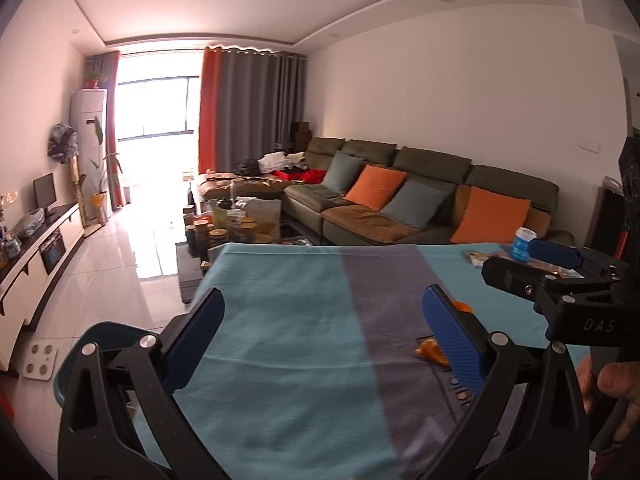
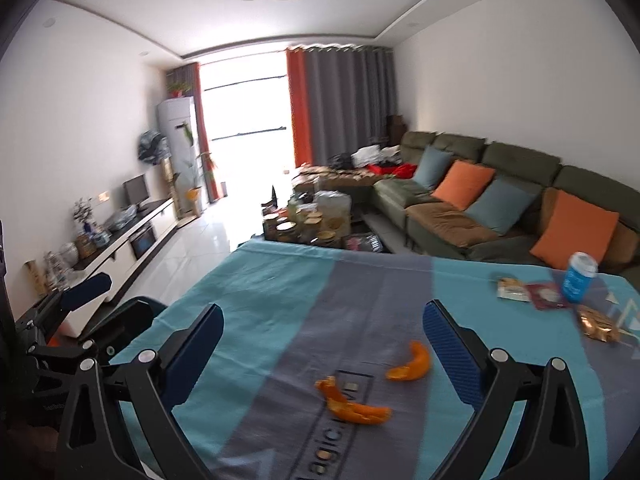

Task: Collect trash
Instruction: 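Swing both tools back over the table toward the orange peels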

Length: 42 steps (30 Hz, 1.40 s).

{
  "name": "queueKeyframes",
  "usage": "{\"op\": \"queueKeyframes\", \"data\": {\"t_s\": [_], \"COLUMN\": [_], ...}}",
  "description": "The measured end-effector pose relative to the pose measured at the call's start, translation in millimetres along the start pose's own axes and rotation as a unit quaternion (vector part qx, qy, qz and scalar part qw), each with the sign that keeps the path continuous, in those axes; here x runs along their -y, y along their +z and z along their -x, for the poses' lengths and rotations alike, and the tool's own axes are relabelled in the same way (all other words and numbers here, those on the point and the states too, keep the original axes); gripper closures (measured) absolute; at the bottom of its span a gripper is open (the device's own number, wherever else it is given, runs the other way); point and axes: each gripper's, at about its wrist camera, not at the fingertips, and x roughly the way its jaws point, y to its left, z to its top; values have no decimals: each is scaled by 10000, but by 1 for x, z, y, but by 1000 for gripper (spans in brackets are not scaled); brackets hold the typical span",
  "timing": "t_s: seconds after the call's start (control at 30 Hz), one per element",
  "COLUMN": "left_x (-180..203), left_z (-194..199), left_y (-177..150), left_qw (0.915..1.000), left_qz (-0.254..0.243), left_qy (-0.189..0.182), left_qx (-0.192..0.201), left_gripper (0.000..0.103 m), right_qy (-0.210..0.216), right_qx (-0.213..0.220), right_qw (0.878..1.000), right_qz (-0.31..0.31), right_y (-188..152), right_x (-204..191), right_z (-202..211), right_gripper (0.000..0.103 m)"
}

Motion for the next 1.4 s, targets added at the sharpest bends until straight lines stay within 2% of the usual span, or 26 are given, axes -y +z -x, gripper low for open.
{"op": "queueKeyframes", "data": {"t_s": [0.33,0.63,0.73,1.0,1.23,1.4], "left_x": [33,45,48,57,65,72], "left_z": [-30,-37,-40,-58,-79,-92], "left_y": [-15,-23,-22,-28,-37,-43], "left_qw": [9985,9970,9968,9954,9924,9889], "left_qz": [-84,-222,-247,-336,-423,-498], "left_qy": [-454,-658,-698,-702,-719,-890], "left_qx": [-291,-328,-288,-567,-902,-1081], "left_gripper": [5,5,5,5,5,5], "right_qy": [-714,-1047,-1078,-983,-807,-652], "right_qx": [55,-43,-84,-360,-792,-1114], "right_qw": [9971,9938,9933,9933,9928,9911], "right_qz": [-246,-367,-413,-482,-387,-325], "right_y": [-16,-29,-32,-34,-35,-35], "right_x": [37,56,60,78,85,89], "right_z": [29,39,39,12,-23,-52], "right_gripper": [7,7,7,7,7,7]}}
